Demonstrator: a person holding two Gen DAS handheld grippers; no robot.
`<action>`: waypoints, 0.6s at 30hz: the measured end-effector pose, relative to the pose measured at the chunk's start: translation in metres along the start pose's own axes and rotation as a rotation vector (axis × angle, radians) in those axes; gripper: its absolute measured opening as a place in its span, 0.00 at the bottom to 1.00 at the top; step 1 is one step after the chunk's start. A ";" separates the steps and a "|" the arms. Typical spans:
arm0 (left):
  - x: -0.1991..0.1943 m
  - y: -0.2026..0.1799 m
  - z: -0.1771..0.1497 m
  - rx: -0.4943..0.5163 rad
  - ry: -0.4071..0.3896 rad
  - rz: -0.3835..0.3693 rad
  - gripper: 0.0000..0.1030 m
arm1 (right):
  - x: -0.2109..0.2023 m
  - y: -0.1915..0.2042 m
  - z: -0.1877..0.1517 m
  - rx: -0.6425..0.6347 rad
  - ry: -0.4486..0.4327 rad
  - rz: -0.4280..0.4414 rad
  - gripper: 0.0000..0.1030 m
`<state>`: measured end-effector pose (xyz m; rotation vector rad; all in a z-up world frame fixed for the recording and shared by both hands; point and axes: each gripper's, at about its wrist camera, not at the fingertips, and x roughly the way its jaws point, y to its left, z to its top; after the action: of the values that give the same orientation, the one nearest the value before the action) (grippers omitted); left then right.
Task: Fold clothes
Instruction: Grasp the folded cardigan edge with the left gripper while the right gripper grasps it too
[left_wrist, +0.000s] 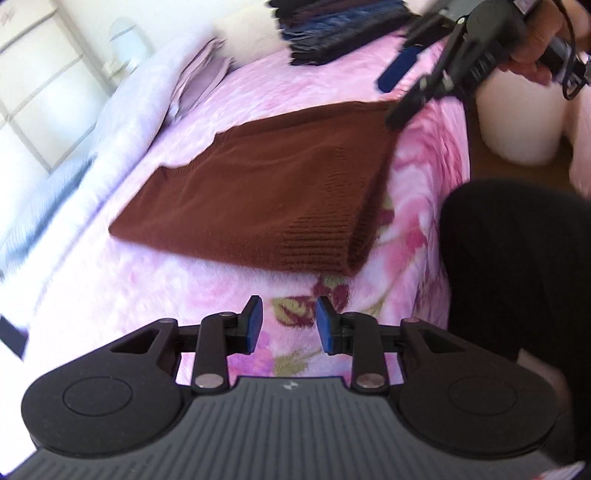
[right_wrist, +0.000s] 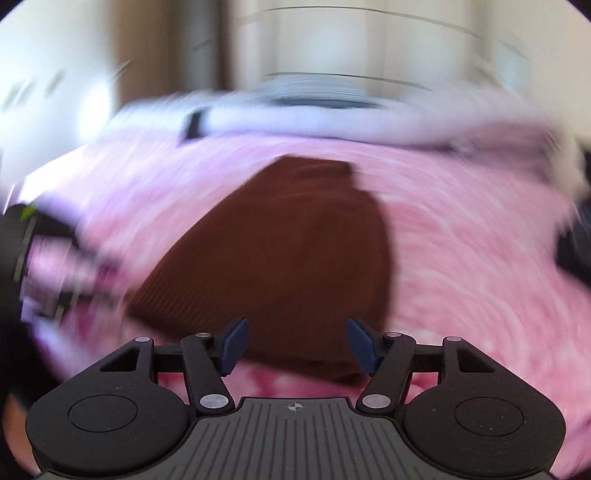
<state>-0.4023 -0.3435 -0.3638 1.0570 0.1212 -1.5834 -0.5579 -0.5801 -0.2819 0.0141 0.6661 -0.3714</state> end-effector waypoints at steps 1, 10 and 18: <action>0.000 -0.002 0.000 0.021 -0.007 0.002 0.28 | 0.003 0.015 -0.001 -0.079 -0.001 0.002 0.61; 0.005 0.004 -0.005 0.107 -0.055 0.009 0.45 | 0.057 0.103 -0.018 -0.655 0.019 -0.029 0.61; 0.017 -0.008 -0.014 0.398 -0.106 0.059 0.60 | 0.077 0.093 -0.020 -0.661 0.053 -0.034 0.24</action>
<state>-0.3997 -0.3457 -0.3870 1.2639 -0.3061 -1.6438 -0.4823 -0.5157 -0.3538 -0.6184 0.8169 -0.1695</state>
